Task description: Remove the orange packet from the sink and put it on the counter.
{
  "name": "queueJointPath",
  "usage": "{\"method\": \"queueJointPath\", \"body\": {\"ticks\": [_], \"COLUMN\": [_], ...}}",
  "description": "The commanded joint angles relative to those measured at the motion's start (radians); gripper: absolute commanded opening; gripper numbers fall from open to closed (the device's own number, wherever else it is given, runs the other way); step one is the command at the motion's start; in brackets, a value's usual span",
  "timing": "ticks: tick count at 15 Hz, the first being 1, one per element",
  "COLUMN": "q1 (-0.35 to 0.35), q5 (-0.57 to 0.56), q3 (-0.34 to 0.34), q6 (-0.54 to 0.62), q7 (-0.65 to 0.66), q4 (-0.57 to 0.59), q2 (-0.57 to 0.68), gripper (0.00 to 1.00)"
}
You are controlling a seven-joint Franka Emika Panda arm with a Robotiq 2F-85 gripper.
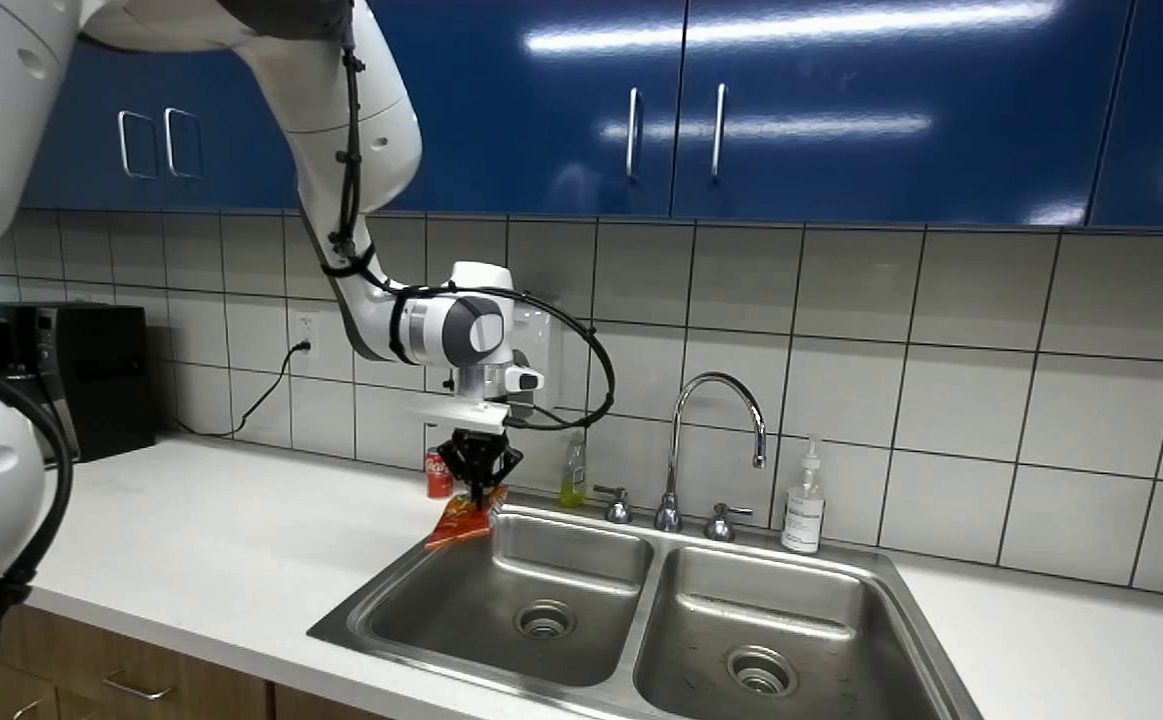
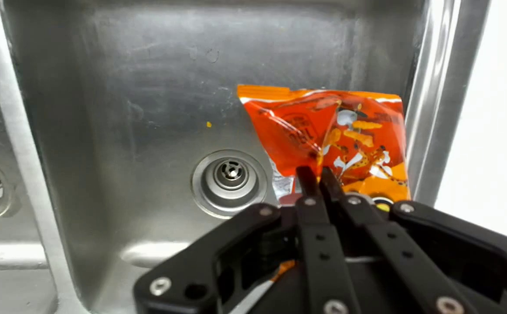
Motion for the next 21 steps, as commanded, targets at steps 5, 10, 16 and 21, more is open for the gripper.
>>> {"method": "queueJointPath", "body": {"ticks": [5,10,16,21], "q1": [0.058,0.117,0.190,0.230], "q5": [-0.024,-0.013,-0.027,-0.075], "q3": [0.082,0.132,0.172,0.185], "q6": [0.003,0.008,0.035,0.061], "q7": [-0.086,-0.101,-0.049,0.025], "q4": [-0.223,-0.338,-0.399,-0.374], "q2": [-0.192,-0.293,-0.302,-0.252], "gripper": [0.01,0.01,0.01,0.01]}}
